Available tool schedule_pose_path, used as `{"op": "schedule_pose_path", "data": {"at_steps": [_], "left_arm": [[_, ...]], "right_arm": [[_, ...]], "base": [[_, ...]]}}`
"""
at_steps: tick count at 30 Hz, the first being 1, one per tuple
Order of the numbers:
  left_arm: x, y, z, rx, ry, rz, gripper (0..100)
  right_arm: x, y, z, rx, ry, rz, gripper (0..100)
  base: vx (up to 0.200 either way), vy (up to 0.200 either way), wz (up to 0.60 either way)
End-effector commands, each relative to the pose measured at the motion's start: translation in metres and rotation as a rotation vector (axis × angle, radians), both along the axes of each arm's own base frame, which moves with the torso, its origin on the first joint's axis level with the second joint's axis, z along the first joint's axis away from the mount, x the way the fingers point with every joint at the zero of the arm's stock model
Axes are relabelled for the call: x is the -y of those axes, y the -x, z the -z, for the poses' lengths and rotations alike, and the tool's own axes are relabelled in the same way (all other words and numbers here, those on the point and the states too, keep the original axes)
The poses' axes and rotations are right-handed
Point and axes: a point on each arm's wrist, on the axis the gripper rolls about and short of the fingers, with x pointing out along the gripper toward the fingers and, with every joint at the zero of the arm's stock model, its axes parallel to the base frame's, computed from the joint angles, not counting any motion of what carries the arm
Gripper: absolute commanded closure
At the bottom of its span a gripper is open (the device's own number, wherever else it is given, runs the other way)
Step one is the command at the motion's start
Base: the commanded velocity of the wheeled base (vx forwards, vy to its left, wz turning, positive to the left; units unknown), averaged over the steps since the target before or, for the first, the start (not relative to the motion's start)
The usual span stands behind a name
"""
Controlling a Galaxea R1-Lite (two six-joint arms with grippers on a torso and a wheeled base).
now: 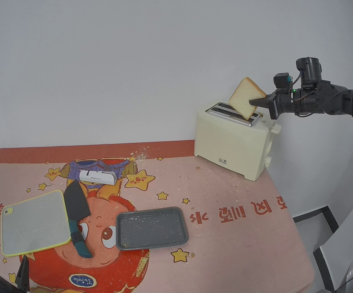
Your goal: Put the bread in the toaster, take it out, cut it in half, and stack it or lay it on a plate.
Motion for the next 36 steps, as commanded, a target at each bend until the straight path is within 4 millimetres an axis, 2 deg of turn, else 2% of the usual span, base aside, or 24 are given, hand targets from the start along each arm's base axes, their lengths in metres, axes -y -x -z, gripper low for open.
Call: {"op": "schedule_pose_path", "data": {"at_steps": [1, 8, 24, 36], "left_arm": [[0.000, -0.001, 0.005, -0.015, 0.000, 0.000, 0], [0.000, -0.001, 0.005, -0.015, 0.000, -0.001, 0], [0.000, -0.001, 0.005, -0.015, 0.000, -0.001, 0], [0.000, -0.001, 0.005, -0.015, 0.000, 0.000, 0]], "right_arm": [[-0.001, -0.002, 0.001, -0.001, 0.000, -0.001, 100], [0.000, -0.003, 0.002, -0.003, 0.003, -0.001, 100], [-0.006, -0.011, 0.022, -0.045, 0.011, -0.011, 100], [-0.009, -0.014, 0.026, -0.048, 0.013, -0.014, 100]], "base": [[0.000, 0.000, 0.00], [0.000, 0.000, 0.00], [0.000, 0.000, 0.00], [0.000, 0.000, 0.00]]}}
